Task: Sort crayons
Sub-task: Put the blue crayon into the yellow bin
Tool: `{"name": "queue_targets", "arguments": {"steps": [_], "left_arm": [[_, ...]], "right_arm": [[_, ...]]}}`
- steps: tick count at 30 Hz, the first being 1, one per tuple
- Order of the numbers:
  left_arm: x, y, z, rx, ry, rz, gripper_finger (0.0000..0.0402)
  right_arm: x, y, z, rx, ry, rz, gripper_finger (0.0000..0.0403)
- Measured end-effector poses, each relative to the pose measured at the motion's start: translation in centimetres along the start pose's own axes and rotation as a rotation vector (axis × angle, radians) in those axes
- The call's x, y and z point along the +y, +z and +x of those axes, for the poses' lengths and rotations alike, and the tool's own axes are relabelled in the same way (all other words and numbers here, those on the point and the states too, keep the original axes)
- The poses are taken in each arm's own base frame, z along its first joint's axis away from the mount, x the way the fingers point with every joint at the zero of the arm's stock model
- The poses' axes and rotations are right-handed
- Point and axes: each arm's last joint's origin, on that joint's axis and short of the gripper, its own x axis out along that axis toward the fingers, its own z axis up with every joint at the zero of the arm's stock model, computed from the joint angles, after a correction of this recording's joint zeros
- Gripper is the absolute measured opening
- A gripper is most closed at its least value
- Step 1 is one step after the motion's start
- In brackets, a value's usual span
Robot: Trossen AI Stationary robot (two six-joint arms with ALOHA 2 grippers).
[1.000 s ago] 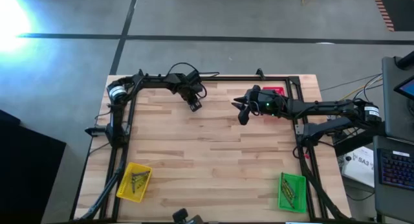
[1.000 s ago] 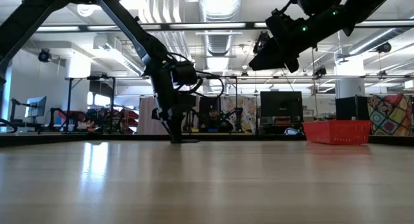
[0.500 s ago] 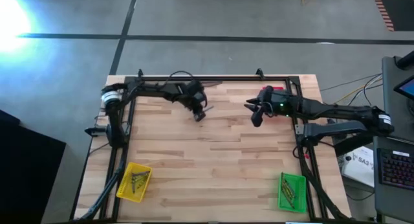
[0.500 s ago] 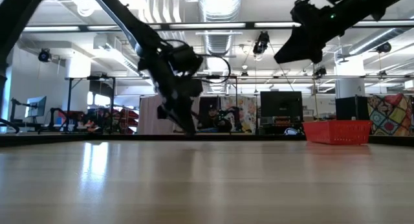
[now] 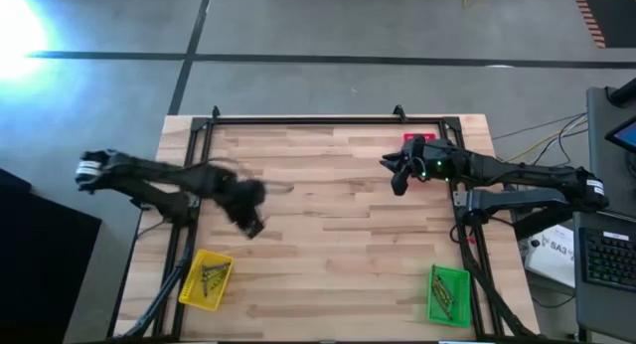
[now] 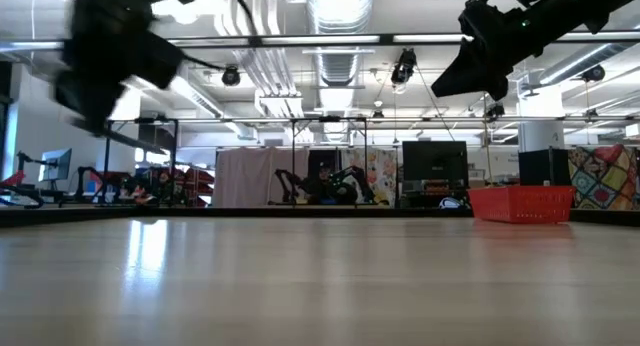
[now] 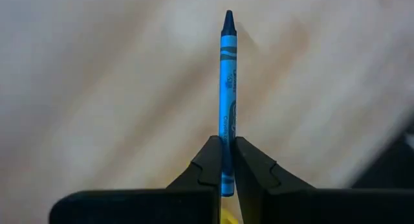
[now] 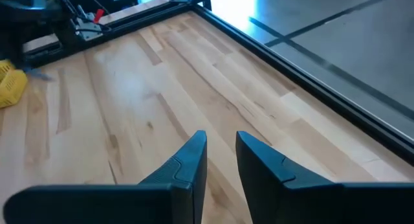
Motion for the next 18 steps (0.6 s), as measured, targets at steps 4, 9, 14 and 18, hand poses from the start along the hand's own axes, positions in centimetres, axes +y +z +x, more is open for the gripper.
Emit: {"name": "queue_targets", "arguments": {"steps": [4,9,14,18], "left_arm": [[-0.2,-4.8,-0.4,0.155,-0.128,-0.151,0.0001],[-0.8,-9.8,-1.1,0.210,-0.126,-0.287,0.0001],[-1.2,-13.7,-1.2,0.152,-0.092,-0.263,0.0001],[-0.8,-15.8,-0.2,0.301,0.004,-0.238,0.0006]], "right_arm": [[0.0,0.1,0.0,-0.002,0.002,0.024,0.0073],[0.0,0.1,0.0,-0.002,0.001,0.014,0.0075],[0.0,0.1,0.0,-0.002,0.001,0.012,0.0077],[0.0,0.1,0.0,-0.002,0.001,0.012,0.0079]]}}
